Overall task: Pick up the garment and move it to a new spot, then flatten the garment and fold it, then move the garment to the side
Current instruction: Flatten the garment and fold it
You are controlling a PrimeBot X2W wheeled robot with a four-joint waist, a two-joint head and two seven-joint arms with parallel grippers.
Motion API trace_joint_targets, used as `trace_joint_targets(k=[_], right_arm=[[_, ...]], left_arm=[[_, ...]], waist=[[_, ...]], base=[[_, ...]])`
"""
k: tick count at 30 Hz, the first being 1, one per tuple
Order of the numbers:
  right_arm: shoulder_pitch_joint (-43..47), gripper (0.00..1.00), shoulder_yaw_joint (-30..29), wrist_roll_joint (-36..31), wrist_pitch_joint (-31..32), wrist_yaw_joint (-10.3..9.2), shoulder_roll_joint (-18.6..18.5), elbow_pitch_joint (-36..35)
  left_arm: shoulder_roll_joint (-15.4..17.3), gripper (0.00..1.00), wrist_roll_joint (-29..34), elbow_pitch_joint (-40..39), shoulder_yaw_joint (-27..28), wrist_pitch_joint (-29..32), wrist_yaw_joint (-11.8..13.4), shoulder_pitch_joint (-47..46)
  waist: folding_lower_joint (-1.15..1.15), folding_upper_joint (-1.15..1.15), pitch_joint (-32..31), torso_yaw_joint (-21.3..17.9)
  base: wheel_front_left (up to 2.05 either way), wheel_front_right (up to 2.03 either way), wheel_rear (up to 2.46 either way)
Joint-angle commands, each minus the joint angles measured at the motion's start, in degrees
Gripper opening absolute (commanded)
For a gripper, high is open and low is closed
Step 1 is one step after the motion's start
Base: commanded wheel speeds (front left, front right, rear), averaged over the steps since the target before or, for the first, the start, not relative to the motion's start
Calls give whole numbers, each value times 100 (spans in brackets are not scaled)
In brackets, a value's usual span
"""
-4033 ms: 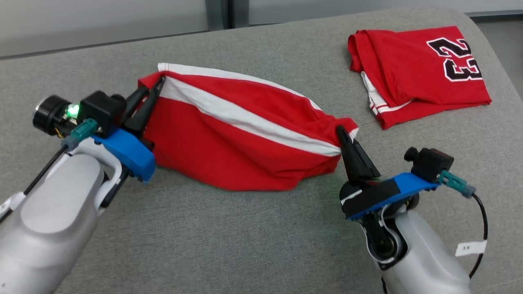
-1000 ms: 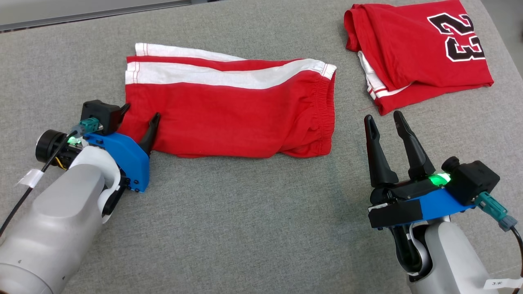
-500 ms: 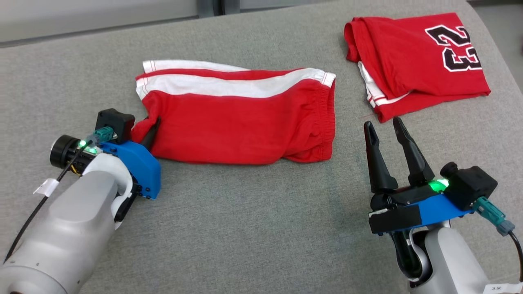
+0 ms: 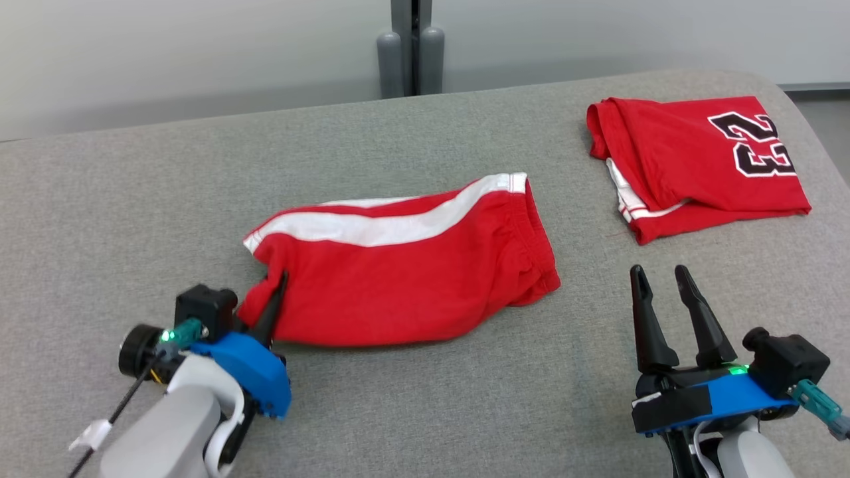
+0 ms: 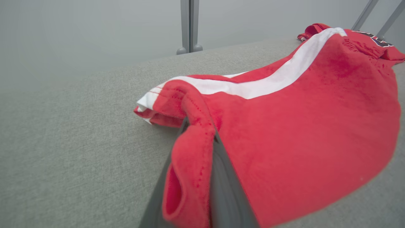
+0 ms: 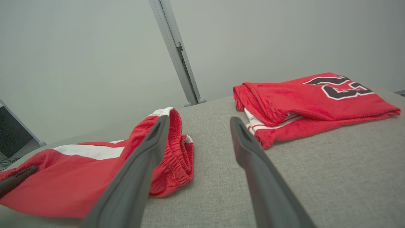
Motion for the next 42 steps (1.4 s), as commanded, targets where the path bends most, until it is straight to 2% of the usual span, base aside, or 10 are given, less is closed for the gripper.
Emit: trace_joint_targets(k=[1,4,5,6,7,11,18,27,33,42], right_arm=[[113,100,-40,-14,-28,1,-12,10],[222,100,-101,-13,-28,1,-13,29],[247,100,-81,-13,-28,1,-12,48],[256,100,-71,-21,-28,1,-12,69],[256,100,-80,-21,-28,1,-12,83],[225,100,-50,-70,-28,1,-13,132],[204,100,-157,-256,-28,1,-13,136],[408,100,-262,-391,-28,1,-33,79],[779,100,-269,-632,-27,1,-30,-114],[1102,100,-328,-727,-28,1,-17,-203]], left_arm=[[23,0,34,-120,84,-25,54,201],[45,0,79,-259,218,-26,90,527],[42,5,150,-283,257,-26,110,575],[3,78,157,-330,353,-26,130,616],[-35,100,185,-341,439,-25,138,687],[-132,100,594,-581,921,-26,283,878],[-371,100,1633,-1662,2379,-25,505,1564],[-960,100,2853,-2766,3894,-26,431,2645],[-1267,100,3390,-2822,4328,-26,274,3167],[-1525,100,3724,-2738,4703,-26,-35,3393]], waist=[[1,0,-28,33],[1,0,-80,96],[1,0,-91,104],[1,0,-101,116],[1,0,-125,137],[1,0,-215,178],[1,0,-448,365],[1,0,-757,612],[1,0,-962,687],[1,0,-1132,700]], base=[[0,0,0],[0,0,0],[0,0,0],[0,0,0],[0,0,0],[0,0,0],[0,0,0],[0,0,0],[0,0,0],[0,0,0]])
